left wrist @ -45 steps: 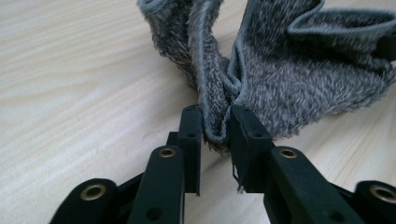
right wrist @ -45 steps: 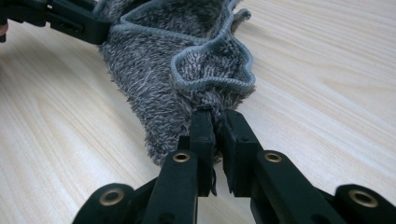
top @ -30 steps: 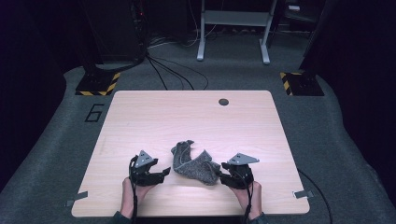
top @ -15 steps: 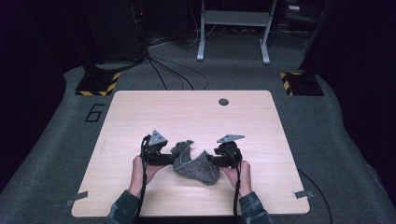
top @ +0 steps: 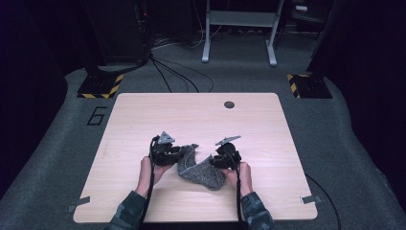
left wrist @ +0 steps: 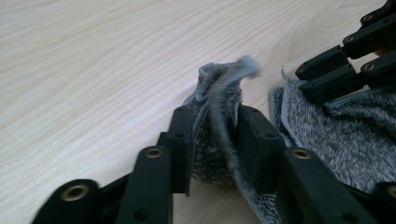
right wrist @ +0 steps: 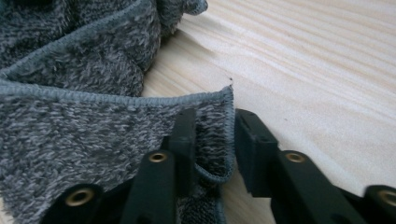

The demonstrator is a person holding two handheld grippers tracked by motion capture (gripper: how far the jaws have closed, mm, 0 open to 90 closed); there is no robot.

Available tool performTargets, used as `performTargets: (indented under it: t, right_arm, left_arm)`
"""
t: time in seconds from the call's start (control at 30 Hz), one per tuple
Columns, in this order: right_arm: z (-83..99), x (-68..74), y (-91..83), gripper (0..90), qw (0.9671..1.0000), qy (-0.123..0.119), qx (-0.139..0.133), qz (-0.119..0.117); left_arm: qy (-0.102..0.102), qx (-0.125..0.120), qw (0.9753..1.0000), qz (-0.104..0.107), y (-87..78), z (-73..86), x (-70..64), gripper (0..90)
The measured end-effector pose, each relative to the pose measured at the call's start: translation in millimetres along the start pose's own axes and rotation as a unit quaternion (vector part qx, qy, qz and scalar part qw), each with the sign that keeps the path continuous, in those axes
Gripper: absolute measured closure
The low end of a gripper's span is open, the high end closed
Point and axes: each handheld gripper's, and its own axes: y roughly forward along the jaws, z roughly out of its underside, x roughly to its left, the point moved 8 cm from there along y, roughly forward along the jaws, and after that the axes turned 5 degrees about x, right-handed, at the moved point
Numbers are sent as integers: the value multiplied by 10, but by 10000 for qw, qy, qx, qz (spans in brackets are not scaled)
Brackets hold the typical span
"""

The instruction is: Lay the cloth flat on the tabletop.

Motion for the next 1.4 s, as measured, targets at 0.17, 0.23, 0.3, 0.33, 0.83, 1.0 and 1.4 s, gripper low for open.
performTargets:
  t: [0.17, 0.23, 0.3, 0.33, 0.83, 1.0, 1.4]
  right_arm:
    - [20, 12, -1, 825, 9999, 2, 18, 124]
    - [41, 15, 4, 843, 9999, -61, 62, 133]
    - [67, 19, -1, 852, 9997, -94, 88, 183]
    - [80, 20, -11, 852, 9997, -98, 80, 205]
    - [257, 32, -382, 846, 9980, -232, -297, 504]
    - [337, 160, -466, 822, 9982, -347, -329, 366]
    - [238, 238, -592, 544, 9969, -569, -412, 360]
  left_arm:
    - [40, -51, 10000, 32, -22, 57, -25, 797]
    - [63, -75, 10000, 15, -35, 81, -28, 822]
    - [51, -74, 10000, 31, -49, 97, -31, 830]
    - [20, -148, 9999, -1, -77, 126, -30, 830]
    - [-267, -114, 9995, -102, -239, 551, 18, 829]
    - [-345, -98, 9993, -76, -213, 646, 46, 811]
    - [-328, -273, 9986, -310, -330, 279, 114, 452]
